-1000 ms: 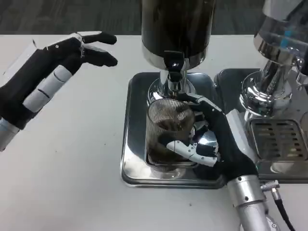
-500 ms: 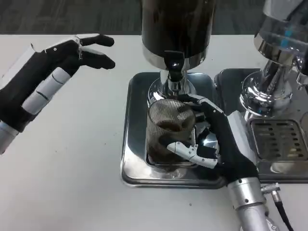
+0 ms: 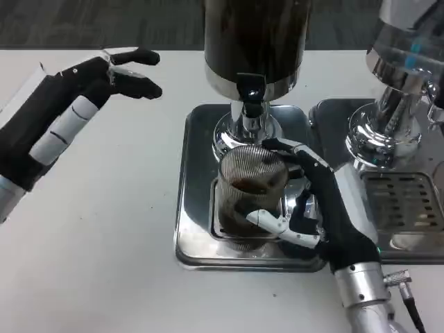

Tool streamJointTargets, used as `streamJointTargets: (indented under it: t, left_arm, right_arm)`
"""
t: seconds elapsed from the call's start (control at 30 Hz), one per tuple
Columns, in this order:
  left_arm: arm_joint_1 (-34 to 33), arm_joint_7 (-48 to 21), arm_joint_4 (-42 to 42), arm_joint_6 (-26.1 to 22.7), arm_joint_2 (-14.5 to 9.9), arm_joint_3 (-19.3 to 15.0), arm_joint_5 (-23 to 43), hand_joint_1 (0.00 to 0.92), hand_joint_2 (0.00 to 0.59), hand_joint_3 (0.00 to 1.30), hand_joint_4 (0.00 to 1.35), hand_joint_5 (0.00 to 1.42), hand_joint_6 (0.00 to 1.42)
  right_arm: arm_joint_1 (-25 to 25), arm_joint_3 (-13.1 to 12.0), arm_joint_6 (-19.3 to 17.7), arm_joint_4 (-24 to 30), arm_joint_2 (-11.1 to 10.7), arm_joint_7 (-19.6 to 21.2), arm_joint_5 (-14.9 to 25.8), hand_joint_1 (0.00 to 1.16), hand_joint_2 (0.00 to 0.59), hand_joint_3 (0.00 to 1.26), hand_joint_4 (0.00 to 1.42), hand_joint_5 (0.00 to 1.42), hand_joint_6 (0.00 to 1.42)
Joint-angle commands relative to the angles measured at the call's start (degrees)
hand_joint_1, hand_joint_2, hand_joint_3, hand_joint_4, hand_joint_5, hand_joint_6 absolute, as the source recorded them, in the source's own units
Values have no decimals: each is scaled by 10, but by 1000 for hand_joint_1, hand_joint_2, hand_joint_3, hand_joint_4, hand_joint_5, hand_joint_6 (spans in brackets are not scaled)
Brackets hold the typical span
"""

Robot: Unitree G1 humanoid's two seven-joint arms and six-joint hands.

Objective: Grasp the cup under the faucet to collect the drink, then remove the cup.

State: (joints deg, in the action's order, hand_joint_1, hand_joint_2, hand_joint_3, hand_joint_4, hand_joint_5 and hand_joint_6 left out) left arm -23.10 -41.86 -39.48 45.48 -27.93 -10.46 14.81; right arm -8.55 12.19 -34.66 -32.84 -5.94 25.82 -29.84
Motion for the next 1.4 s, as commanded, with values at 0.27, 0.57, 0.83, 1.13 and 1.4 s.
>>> streamJointTargets:
  t: [0.27,0.57,0.83,1.13,1.4]
  left_arm:
    - [4,10,-12,13,5,-5,-2,0,195,318,472,419,375]
    - [2,12,-19,15,7,-7,-2,0,195,317,472,419,378]
    - [4,13,-21,17,6,-7,-3,0,195,317,472,419,381]
    - [9,19,-22,23,6,-6,-5,0,195,317,472,419,382]
    - [14,25,-26,27,8,-8,-5,0,189,314,472,419,383]
  right_arm:
    - [20,-6,-8,66,-18,51,-32,760,216,547,680,826,1158]
    - [34,-7,4,82,-23,48,-36,776,216,556,681,835,1160]
    - [37,-7,1,88,-24,59,-45,781,215,563,689,845,1173]
    - [43,-10,-1,98,-28,82,-53,791,207,577,702,871,1197]
    - [51,-13,0,103,-32,105,-63,809,201,594,720,882,1212]
